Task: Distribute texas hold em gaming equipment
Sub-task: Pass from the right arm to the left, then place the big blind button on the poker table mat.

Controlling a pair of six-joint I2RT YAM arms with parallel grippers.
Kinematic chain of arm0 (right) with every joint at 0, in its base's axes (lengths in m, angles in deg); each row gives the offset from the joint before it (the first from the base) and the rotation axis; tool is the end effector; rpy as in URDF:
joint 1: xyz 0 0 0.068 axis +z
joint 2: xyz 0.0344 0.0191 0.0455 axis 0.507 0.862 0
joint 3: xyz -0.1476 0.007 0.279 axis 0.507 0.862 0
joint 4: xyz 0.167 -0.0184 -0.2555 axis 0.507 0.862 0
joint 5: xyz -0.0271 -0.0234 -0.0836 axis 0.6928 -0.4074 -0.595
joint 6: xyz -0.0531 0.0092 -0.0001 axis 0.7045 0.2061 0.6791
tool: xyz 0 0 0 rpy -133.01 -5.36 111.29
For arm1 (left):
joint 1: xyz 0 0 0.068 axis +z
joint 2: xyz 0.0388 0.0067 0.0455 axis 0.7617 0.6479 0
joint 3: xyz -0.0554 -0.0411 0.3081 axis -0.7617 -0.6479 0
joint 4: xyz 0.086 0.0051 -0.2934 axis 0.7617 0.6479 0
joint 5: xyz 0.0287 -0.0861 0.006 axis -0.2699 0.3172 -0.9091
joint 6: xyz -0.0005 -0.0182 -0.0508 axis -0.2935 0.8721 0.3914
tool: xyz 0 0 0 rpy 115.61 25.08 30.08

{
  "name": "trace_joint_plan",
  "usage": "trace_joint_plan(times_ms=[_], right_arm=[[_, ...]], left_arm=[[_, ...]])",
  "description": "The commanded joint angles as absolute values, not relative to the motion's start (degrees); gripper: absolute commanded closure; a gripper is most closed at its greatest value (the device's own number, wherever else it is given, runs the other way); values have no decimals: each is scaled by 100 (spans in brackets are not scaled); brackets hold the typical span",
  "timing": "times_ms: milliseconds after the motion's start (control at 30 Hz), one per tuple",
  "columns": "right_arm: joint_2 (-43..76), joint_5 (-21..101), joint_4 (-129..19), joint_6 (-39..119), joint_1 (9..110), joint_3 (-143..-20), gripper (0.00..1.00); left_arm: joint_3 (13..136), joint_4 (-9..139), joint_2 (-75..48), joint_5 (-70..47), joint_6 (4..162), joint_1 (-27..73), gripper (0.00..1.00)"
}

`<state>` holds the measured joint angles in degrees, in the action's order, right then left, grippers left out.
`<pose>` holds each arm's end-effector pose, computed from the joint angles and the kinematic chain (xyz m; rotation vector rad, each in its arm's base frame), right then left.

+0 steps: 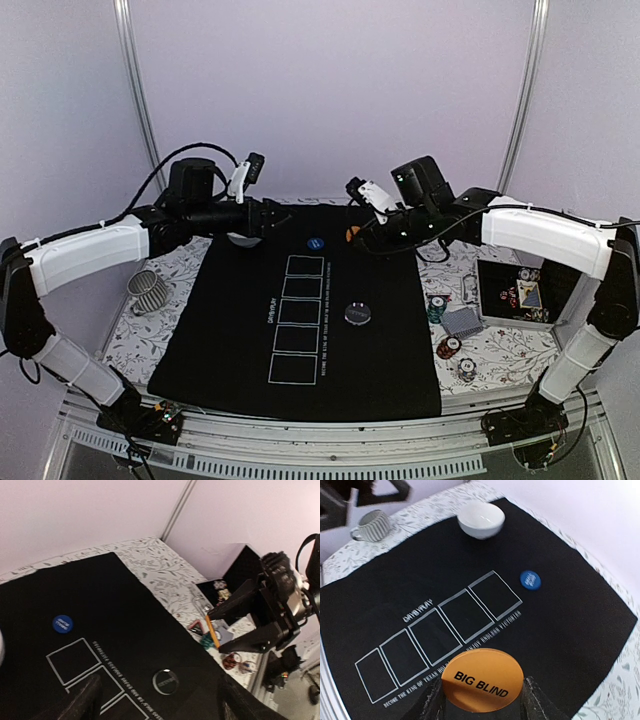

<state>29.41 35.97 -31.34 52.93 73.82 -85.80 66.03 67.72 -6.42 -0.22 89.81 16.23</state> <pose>0.3082 0.2942 0.3384 -0.9851 2.0564 0.4178 0.3086 -0.2178 0.3435 0.5029 1.9466 -0.9237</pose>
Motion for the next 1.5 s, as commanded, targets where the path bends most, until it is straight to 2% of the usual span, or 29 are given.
trace_joint_plan(times_ms=[0, 233, 533, 600, 733, 833, 867, 967, 1100, 1200, 1267, 1367, 1467], right_arm=[[2641, 3887, -4298, 5768, 7725, -8366, 69], [2823, 3373, -4469, 6093, 8260, -8499, 70], [2895, 2999, -4473, 6362, 8572, -8540, 70], [2914, 2970, -4466, 6401, 8608, -8548, 69], [2941, 2899, -4464, 6422, 8623, -8588, 69], [2958, 2808, -4469, 6448, 8619, -8593, 69], [2964, 2773, -4465, 6450, 8621, -8588, 70], [2964, 2576, -4474, 6451, 8621, -8563, 69], [2865, 2430, -4493, 6430, 8625, -8428, 57], [2718, 2454, -4504, 6357, 8626, -8317, 35], [2542, 2435, -4531, 6286, 8616, -8228, 25], [2271, 2417, -4620, 6178, 8574, -8057, 15], [2048, 2506, -4627, 6014, 8472, -7949, 12]], left_arm=[[6552, 5992, -402, 1399, 10010, 1469, 21], [6674, 5911, -211, 1409, 9935, 1039, 18], [6779, 6092, 56, 1320, 9905, 1011, 35], [6789, 6038, 81, 1346, 9931, 1000, 43], [6820, 6031, 108, 1408, 9917, 980, 68], [6795, 6022, 104, 1414, 9923, 976, 96], [6790, 6024, 96, 1419, 9921, 975, 100], [6749, 6038, 35, 1504, 9891, 987, 100], [6542, 6240, -159, 1140, 9819, 1097, 100], [6249, 6539, -355, 740, 9852, 1325, 100], [5865, 6513, -515, 565, 10029, 1569, 100], [5182, 6487, -772, 186, 10337, 1960, 100], [4629, 6527, -868, -11, 10442, 2217, 100]])
